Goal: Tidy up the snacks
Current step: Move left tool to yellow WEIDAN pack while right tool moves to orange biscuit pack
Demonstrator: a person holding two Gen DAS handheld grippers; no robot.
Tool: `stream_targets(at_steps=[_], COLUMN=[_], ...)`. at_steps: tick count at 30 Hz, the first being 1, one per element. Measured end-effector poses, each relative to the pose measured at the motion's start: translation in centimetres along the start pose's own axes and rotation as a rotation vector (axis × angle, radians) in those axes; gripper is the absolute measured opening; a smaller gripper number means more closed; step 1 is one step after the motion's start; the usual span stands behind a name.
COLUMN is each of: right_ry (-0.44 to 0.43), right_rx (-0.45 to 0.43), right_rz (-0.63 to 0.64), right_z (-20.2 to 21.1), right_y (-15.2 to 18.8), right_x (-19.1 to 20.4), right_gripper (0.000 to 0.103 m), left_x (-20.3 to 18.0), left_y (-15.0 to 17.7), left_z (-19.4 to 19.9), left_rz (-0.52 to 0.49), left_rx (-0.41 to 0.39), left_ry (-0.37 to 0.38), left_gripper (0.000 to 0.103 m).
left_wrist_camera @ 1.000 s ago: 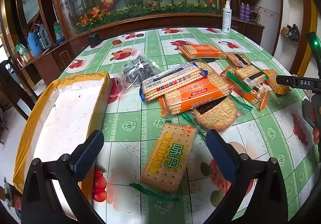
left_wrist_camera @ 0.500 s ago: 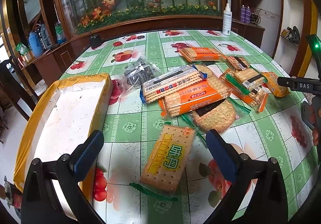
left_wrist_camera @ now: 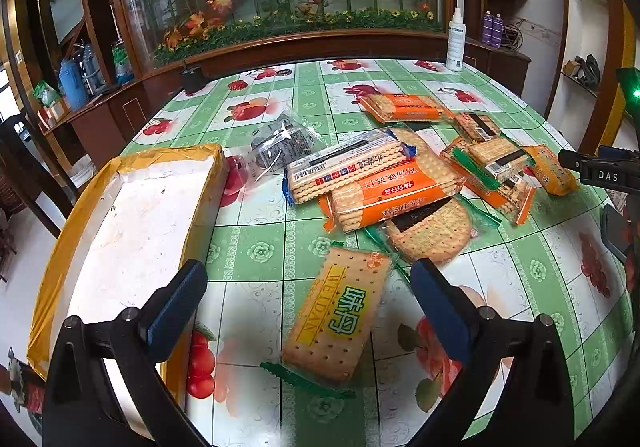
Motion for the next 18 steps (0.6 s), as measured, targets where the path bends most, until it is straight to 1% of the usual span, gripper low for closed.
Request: stream_targets(at_steps=[11,13,15,18], right_ry=[0.015,-0.013,-0.052,-0.083], right_rx=[0.003,0.017,0.050,0.091], right_rz=[0.005,-0.006,-0.033,-0.049], right_z=[-0.3,-0.8,-1.8,-3.3], right_y=[0.3,0.3,0.4,0.4], right_x=[-0.1,-0.2,-0.4,-0.4], right_gripper=[0.103,0.103,0.103,0.103], left_x=[-0.1,0.1,0.3,0.5], left_y=[0.3,0.4,0.7,1.0], left_z=[-0.8,-1.3,-1.8,-2.5], left_rz=[0.001,0.008,0.021,0.024], left_rx=[0.022,0.044,0.066,0.083], left_ry=[0.002,0.009,0.020,0.032], left_gripper=[0.102,0.102,0.102,0.102])
Point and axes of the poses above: each gripper's, at about its wrist camera, not at the fingertips, and z roughly against the way its jaws point, x to its left, y to its underside, the point moved 1 cm from there along -z, roughly the way its jaws point, and after that the axes turned 2 degrees about z, right-handed, at the moved point
